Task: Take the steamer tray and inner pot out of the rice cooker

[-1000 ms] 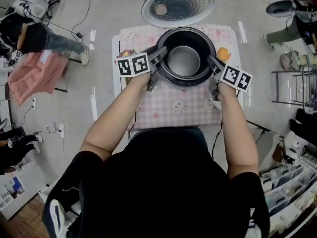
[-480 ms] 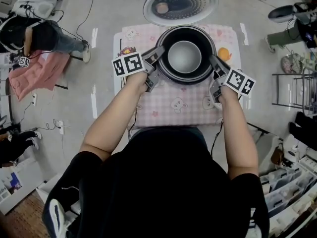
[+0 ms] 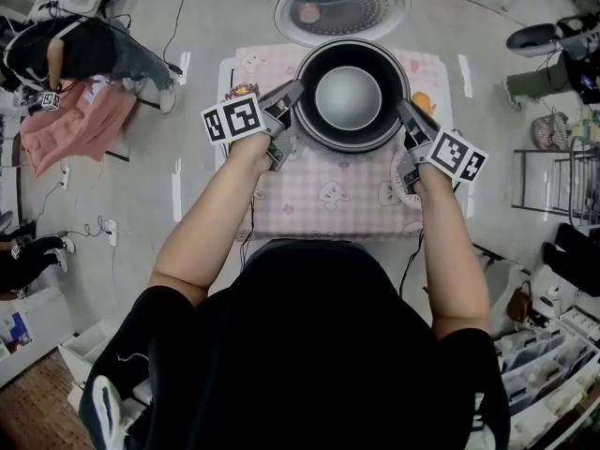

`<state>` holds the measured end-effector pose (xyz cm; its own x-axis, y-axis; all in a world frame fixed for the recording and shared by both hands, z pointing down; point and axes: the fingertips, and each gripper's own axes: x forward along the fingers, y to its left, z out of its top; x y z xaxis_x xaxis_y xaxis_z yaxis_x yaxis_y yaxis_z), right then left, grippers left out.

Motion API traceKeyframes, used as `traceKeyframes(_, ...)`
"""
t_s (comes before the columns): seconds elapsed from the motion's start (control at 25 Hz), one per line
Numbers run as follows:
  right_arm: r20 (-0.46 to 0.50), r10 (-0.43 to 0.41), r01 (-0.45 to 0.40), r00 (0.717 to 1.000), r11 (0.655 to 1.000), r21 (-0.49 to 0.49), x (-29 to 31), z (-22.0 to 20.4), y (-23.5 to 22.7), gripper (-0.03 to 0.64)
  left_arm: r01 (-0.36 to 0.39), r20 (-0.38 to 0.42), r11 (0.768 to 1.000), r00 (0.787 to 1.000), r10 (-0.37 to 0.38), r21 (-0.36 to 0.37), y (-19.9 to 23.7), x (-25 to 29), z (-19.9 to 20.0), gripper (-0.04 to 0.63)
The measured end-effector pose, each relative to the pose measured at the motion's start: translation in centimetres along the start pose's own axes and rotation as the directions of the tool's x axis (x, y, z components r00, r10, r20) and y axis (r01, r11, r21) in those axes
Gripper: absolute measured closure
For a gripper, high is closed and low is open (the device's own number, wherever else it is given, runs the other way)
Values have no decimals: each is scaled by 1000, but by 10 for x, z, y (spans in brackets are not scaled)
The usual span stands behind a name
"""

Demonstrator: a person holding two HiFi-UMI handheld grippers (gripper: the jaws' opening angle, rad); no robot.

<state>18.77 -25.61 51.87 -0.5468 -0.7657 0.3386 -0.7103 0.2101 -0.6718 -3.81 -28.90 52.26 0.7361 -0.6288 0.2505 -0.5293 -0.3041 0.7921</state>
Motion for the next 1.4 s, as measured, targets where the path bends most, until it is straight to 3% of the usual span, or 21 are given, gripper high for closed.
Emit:
traceKeyframes(0.72,-21,166,-167,986,982,-87,-36,20,79,566,2,166,999,986,-10,48,-68,-83,14,551)
traceKeyframes(1.08,-102,268,-279,958,953,-115,-14,-10,143,565,-59,269,998,962,48,34,-56,-163,25,551)
traceKeyframes(1.24,-155,303,-321,940,941,-108,-5,-30,160,565,-59,306,998,950,63,-23,-49,-189,19,551)
traceKeyframes(1.4,-204,331,-357,921,928,-105,1,-45,172,565,-129,325,992,937,125,-11,-41,-215,14,551)
